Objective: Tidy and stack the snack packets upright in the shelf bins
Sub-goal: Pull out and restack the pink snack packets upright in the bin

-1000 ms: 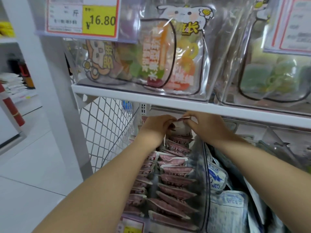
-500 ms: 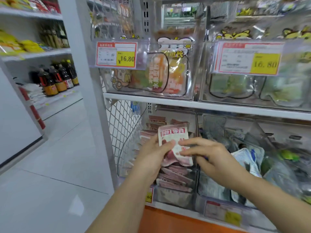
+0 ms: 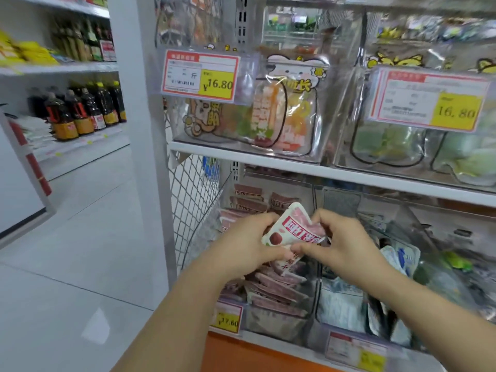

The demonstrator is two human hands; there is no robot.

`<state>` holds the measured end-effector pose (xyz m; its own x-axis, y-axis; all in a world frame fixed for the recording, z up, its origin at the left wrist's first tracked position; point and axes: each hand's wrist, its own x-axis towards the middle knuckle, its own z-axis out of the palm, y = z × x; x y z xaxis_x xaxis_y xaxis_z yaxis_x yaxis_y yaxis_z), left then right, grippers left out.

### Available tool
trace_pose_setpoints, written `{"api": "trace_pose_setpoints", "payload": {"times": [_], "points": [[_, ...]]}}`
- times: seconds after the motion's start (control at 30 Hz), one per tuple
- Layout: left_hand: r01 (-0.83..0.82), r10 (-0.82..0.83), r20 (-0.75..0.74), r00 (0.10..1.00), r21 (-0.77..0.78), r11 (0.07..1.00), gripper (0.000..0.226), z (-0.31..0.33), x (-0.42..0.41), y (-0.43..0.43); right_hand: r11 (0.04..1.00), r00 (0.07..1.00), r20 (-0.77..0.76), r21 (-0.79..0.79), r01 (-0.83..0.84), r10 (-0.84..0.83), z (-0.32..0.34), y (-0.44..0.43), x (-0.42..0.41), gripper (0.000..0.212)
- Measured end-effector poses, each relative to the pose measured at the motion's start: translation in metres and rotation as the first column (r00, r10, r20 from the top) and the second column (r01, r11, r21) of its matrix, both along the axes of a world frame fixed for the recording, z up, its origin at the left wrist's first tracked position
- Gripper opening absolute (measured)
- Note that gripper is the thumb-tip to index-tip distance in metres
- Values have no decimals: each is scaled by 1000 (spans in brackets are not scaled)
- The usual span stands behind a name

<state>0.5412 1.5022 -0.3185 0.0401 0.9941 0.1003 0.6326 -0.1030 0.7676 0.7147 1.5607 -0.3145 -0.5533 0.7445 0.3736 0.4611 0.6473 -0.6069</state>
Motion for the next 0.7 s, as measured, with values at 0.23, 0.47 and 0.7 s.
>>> {"api": "trace_pose_setpoints", "payload": {"times": [0.23, 0.47, 0.7], "points": [[24, -21, 24, 999, -96, 995, 19, -1, -3, 0, 993, 982, -148, -36, 116, -120, -17, -6, 7, 31], [-84, 69, -182, 981, -79, 993, 23, 5, 8, -4, 960, 989, -143, -281, -3, -39, -4, -13, 15, 24], [-365, 385, -87, 919, 183, 913, 23, -1, 0, -4, 975, 964, -247, 171, 140, -95, 5, -9, 10, 19]]}}
